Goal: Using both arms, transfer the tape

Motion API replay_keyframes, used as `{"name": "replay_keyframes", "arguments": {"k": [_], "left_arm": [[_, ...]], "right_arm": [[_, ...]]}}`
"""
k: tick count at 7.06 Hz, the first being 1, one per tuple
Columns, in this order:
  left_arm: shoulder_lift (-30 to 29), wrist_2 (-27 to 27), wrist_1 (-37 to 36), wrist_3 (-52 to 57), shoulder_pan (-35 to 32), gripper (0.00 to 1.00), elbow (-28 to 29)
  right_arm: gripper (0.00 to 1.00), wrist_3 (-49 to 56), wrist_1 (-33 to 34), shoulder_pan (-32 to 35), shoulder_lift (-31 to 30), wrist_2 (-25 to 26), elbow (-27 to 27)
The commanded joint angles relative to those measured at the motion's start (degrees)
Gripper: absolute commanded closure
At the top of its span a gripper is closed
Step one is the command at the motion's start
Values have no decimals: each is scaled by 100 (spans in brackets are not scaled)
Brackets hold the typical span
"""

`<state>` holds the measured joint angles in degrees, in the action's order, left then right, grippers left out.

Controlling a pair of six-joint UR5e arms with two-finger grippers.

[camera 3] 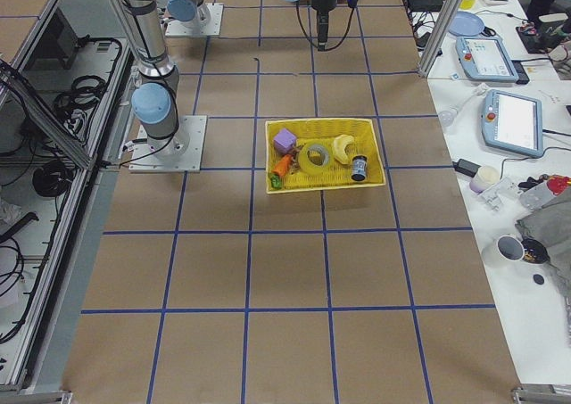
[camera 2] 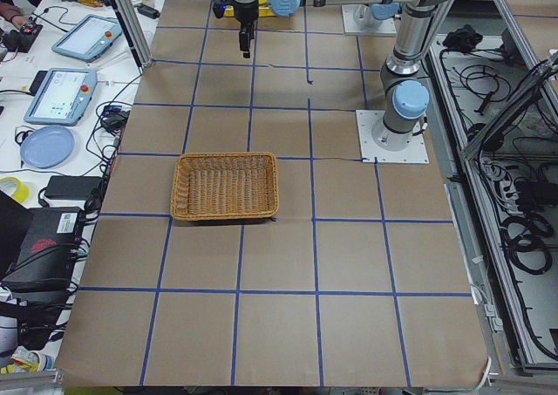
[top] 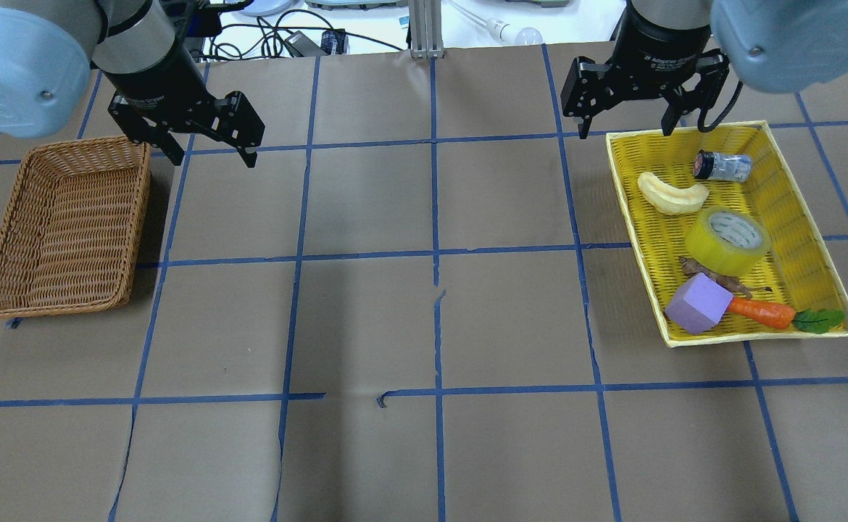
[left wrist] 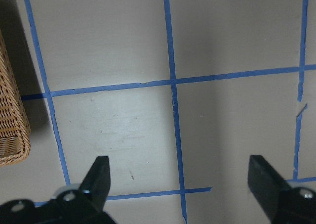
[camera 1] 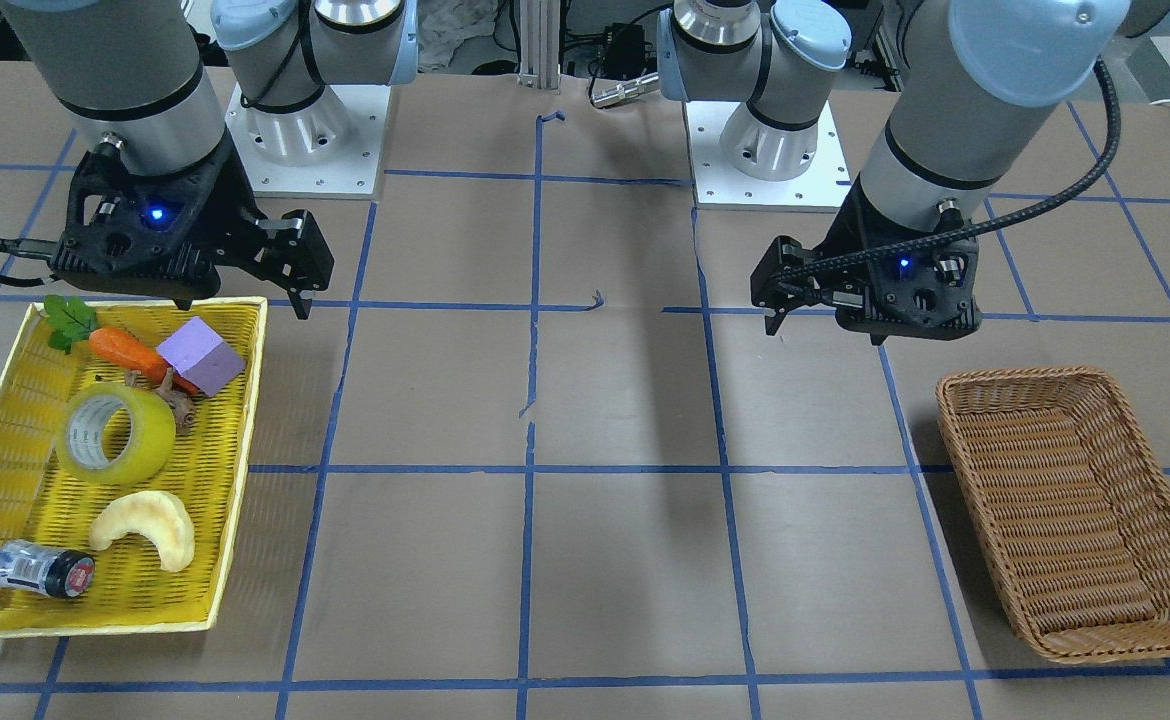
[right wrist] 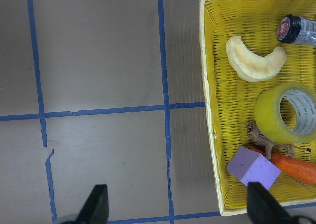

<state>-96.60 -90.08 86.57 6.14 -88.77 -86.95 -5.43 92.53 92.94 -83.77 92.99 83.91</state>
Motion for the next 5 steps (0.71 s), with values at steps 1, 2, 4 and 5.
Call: {"name": "replay_keyframes", "arguments": {"k": [1, 2, 4, 5], "left_arm": [[0, -1, 0, 1, 0, 0, -6], [0, -1, 0, 1, 0, 0, -6], [0, -19, 27, 1, 0, 0, -6], [0, -10, 27, 1, 0, 0, -6]], "right_arm": [[0, 155, 54, -161, 27, -1, -14], [0, 313, 37, -363, 36, -18, -32], [0, 629, 63, -540, 53, -115, -15], [0, 979, 46, -880, 114, -115, 3]]}}
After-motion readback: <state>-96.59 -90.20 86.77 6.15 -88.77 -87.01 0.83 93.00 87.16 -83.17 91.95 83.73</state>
